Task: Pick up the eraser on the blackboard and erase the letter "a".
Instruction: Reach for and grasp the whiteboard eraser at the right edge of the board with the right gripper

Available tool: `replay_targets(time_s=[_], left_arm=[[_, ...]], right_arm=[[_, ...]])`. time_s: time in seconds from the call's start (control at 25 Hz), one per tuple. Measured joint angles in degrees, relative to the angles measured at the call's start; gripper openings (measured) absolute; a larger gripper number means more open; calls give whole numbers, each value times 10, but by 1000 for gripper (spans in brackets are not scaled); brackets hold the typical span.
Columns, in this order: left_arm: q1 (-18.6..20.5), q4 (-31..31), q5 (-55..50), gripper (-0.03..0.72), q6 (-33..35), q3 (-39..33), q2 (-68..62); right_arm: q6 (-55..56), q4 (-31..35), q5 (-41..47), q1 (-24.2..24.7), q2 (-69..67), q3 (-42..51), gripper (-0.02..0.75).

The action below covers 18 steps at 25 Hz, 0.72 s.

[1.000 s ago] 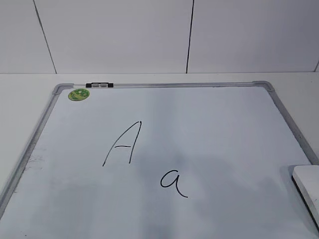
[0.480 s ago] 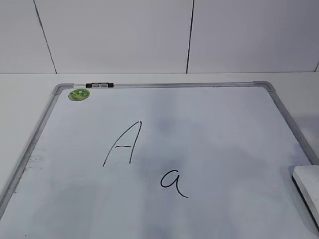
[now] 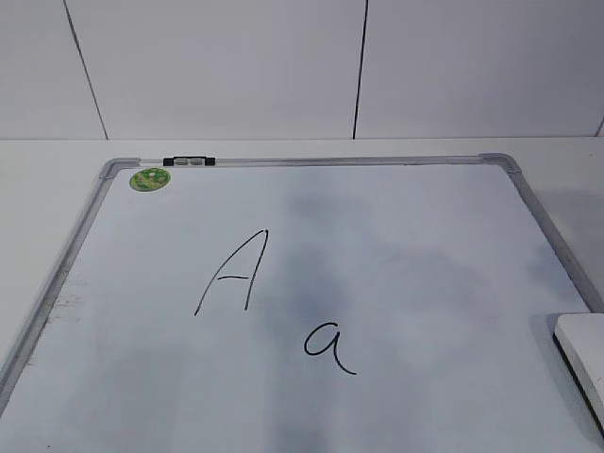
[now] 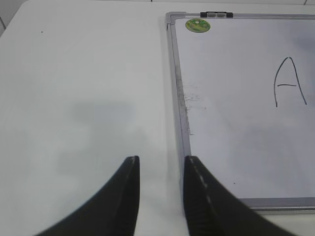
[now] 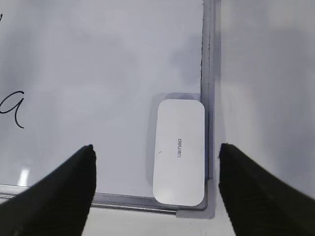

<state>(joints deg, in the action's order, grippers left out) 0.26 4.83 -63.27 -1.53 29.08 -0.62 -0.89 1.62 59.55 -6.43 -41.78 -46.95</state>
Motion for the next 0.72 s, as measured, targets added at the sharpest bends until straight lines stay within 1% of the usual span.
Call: replay_targets(time_s=[0.16, 0.4, 0.56, 0.72], left_arm=[[0, 0, 0, 235, 0, 0, 0], [0, 0, 0, 235, 0, 0, 0], [0, 0, 0, 235, 0, 0, 0], [0, 0, 0, 235, 0, 0, 0]], right_arm=[[9, 0, 2, 0, -20, -2, 608], [19, -1, 9, 0, -40, -3, 611], [33, -10, 25, 0, -65, -3, 667], [43, -10, 32, 0, -92, -3, 680]])
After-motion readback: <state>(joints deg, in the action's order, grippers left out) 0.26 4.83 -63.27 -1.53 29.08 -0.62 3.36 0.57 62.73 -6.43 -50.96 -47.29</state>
